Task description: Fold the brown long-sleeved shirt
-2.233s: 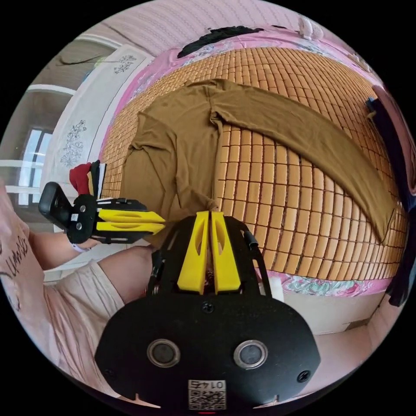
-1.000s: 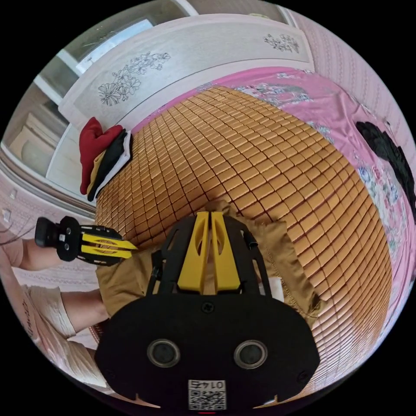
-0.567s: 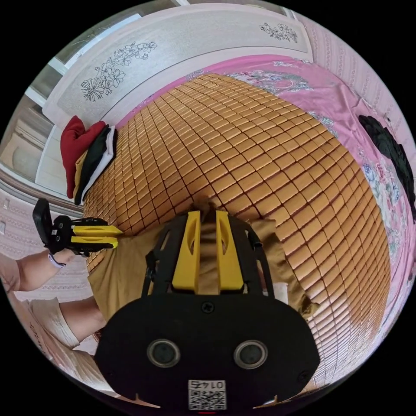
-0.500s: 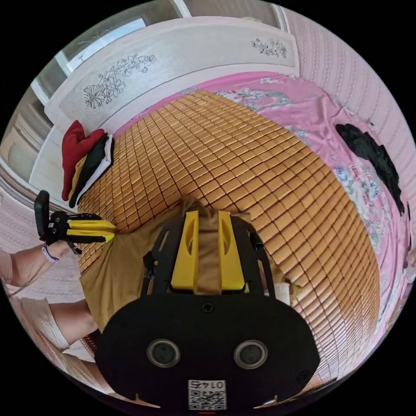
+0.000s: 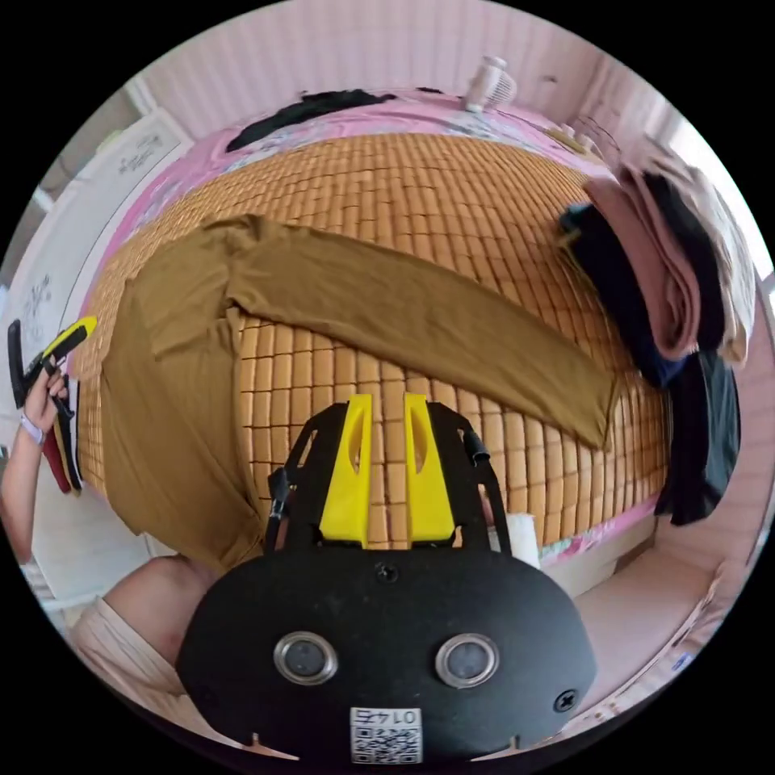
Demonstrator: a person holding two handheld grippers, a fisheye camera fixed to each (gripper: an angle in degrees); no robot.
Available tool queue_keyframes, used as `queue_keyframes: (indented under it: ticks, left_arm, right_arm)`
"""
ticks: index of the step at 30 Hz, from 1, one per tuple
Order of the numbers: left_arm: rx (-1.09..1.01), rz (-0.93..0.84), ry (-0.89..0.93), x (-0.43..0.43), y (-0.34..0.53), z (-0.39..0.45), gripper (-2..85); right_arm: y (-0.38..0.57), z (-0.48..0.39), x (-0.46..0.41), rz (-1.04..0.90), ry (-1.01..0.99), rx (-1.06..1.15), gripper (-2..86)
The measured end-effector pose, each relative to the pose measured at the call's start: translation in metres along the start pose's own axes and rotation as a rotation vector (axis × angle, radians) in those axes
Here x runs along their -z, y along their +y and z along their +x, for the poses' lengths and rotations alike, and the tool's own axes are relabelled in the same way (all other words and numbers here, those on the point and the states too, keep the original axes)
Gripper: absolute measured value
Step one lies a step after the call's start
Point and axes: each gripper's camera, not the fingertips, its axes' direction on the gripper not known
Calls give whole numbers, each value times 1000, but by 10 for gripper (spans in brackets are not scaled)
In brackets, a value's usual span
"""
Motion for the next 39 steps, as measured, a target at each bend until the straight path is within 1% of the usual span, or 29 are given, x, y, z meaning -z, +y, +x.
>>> queue_keyframes:
  ticks: [2, 5, 8, 12, 14, 15, 17, 19, 20, 21, 23, 24, 26, 27, 29, 30, 32, 33, 35, 36, 37, 38, 39]
  left_arm:
    - [-86, -11, 63, -21, -33, 23, 42]
    - [-239, -14, 147, -58, -88, 68, 48]
    - [-359, -41, 202, -101, -137, 117, 60]
    - [-489, -94, 245, -158, -191, 185, 70]
    - [-536, -119, 232, -181, -208, 209, 72]
    - [-555, -152, 221, -196, -217, 223, 73]
    - [-556, -206, 219, -215, -229, 237, 75]
    - [-570, -254, 194, -230, -236, 248, 75]
    - [-590, -300, 153, -241, -237, 252, 71]
    - [-603, -274, 147, -242, -238, 253, 65]
    - [-615, -263, 154, -243, -239, 250, 32]
    - [-610, -278, 198, -243, -241, 246, 12]
    - [-555, -286, 201, -239, -243, 235, -2]
    - [-523, -249, 209, -229, -244, 224, -6]
    - [-448, -163, 251, -203, -244, 200, -8]
    - [-389, -103, 286, -180, -241, 179, -8]
    - [-322, -9, 307, -143, -228, 144, -8]
    - [-281, 41, 295, -118, -215, 119, -6]
    - [-210, 77, 255, -87, -189, 77, 0]
    - [-150, 70, 218, -71, -169, 48, 9]
    - [-122, 58, 197, -65, -158, 34, 15]
    - [-67, 25, 147, -54, -135, 6, 27]
    - [-3, -15, 90, -46, -110, -22, 38]
  right_arm:
    - [26, 53, 11, 52, -29, -179, 78]
    - [46, 106, 20, 129, 19, -357, 112]
    - [56, 147, 20, 177, 59, -476, 131]
    - [59, 180, 10, 200, 105, -531, 130]
    - [62, 195, -1, 169, 85, -564, 103]
    - [64, 196, -1, 187, 87, -568, 94]
    - [71, 199, 2, 208, 7, -523, 40]
    - [76, 200, 5, 214, -51, -515, 30]
    - [80, 197, 9, 227, -93, -488, 26]
    - [82, 196, 11, 238, -126, -476, 24]
    - [91, 186, 30, 345, -317, -405, 20]
    - [93, 182, 36, 381, -377, -387, 19]
    - [94, 159, 61, 507, -617, -278, 17]
    - [93, 151, 67, 525, -673, -238, 17]
    - [80, 105, 89, 522, -858, -34, 17]
    - [77, 90, 94, 508, -900, 26, 17]
    - [68, 20, 108, 420, -1049, 280, 21]
    - [67, 1, 109, 386, -1081, 348, 22]
    - [75, -81, 105, 192, -1172, 606, 30]
    - [80, -102, 100, 135, -1174, 657, 35]
    - [93, -141, 88, 18, -1137, 755, 46]
    - [110, -177, 77, -62, -1058, 861, 82]
    - [120, -193, 71, -91, -1012, 908, 100]
